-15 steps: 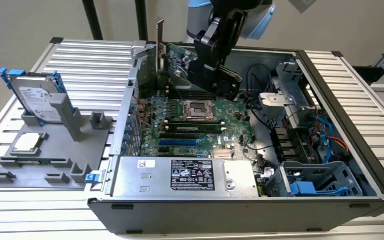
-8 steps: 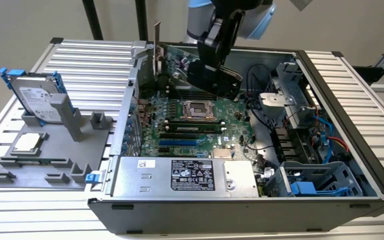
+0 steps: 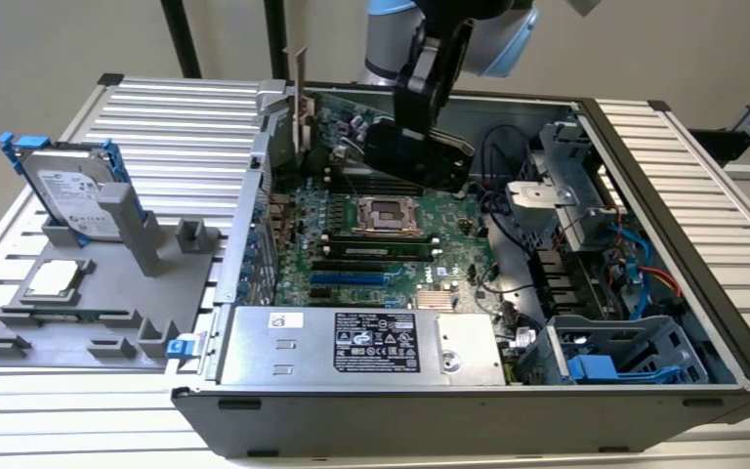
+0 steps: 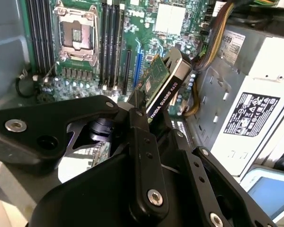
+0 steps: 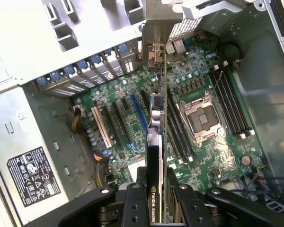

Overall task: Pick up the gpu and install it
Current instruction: 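Insert the gpu into the slot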

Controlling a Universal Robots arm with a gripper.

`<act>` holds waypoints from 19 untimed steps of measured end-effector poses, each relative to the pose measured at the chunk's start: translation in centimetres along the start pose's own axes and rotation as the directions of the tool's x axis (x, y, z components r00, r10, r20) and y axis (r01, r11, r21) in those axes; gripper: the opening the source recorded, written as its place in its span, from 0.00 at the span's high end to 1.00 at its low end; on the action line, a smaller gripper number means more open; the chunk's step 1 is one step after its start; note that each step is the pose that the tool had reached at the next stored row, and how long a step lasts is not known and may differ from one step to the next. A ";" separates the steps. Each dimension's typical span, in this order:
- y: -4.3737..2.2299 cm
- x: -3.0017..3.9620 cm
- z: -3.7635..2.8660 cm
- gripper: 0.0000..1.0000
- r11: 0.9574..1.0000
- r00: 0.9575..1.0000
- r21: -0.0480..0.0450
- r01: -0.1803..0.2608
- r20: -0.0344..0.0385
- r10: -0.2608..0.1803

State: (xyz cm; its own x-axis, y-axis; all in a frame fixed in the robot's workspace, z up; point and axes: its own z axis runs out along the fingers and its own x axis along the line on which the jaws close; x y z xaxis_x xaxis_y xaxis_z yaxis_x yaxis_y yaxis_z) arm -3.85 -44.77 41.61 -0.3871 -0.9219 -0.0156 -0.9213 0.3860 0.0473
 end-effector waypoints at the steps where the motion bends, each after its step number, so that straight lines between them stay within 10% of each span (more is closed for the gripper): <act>1: 0.00 0.00 0.00 1.00 1.000 1.000 0.000 0.012 -0.001 -0.012; 9: 0.00 0.00 0.00 1.00 0.994 0.994 -0.002 0.110 -0.005 -0.110; 19: 0.00 0.00 0.00 1.00 0.976 0.976 -0.005 0.219 -0.010 -0.219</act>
State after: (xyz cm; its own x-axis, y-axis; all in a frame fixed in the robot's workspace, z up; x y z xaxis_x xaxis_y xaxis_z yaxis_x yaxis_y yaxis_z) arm -3.85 -44.77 41.61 -0.1756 -0.9843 -0.0157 -0.9835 0.1747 0.0474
